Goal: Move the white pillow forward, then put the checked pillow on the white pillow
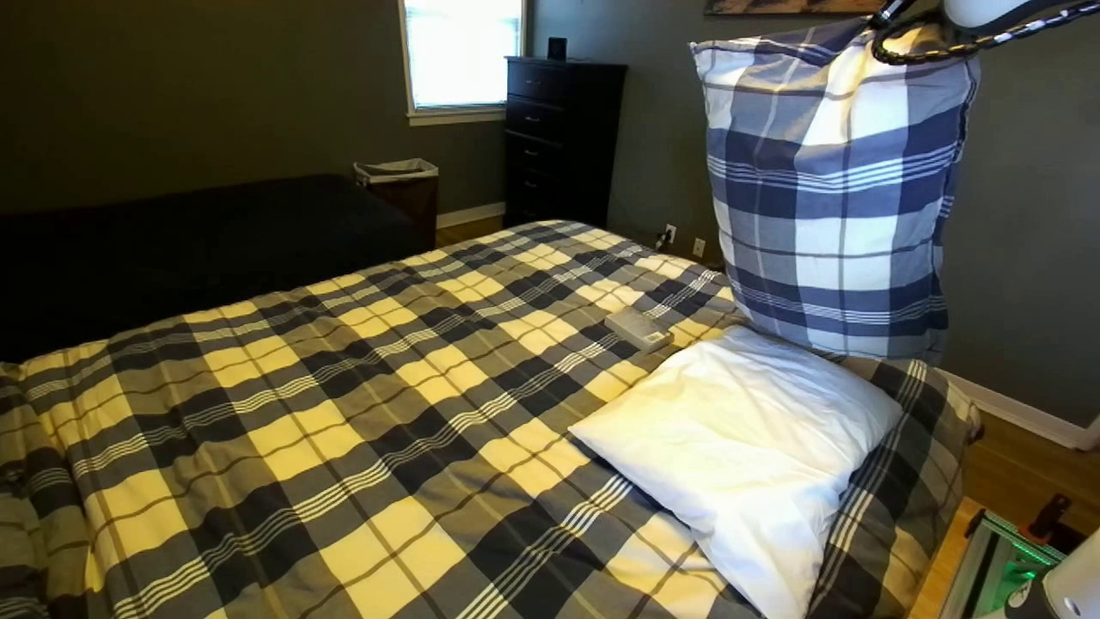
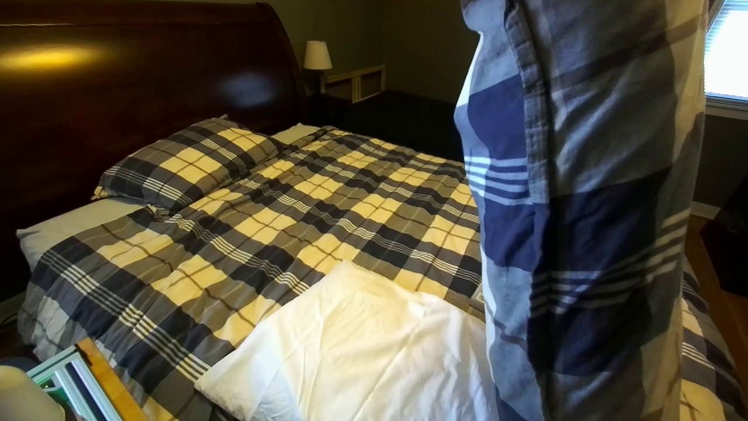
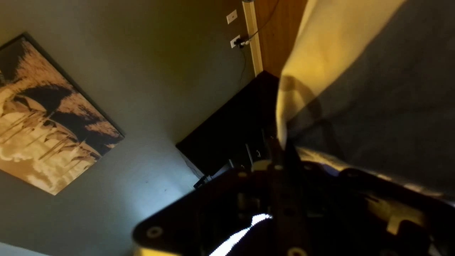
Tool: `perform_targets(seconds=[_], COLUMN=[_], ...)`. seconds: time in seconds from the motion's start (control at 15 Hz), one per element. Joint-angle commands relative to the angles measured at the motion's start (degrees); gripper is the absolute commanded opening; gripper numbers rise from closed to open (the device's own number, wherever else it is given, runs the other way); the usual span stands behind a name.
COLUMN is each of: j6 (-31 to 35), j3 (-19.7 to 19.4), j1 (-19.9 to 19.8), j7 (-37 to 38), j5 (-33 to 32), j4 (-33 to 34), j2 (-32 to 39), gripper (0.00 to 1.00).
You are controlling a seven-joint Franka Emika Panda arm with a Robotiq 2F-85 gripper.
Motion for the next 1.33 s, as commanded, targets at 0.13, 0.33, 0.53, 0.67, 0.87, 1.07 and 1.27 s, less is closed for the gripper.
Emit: perform_targets(seconds=[0.13, 0.33, 0.53, 0.67, 0.87, 1.07, 1.27], j6=[-3.7, -8.0, -12.3, -14.7, -18.2, -22.5, -30.0], j3=[-0.7, -0.7, -0.9, -1.1, -1.2, -1.0, 0.4], j1=[1.9, 2.8, 4.6, 6.2, 8.9, 11.4, 12.1], j7=[-6.5, -10.7, -16.8, -21.7, -29.2, -36.5, -39.0], j5=[6.5, 10.8, 14.1, 16.2, 20.1, 23.9, 24.5], j4=[-2.0, -3.3, -4.6, -5.5, -6.6, -8.2, -8.6], j2=[-2.1, -3.1, -4.9, -6.4, -8.6, -10.6, -11.7], gripper=[0.0, 0.0, 0.0, 0.0, 0.0, 0.0, 0.0])
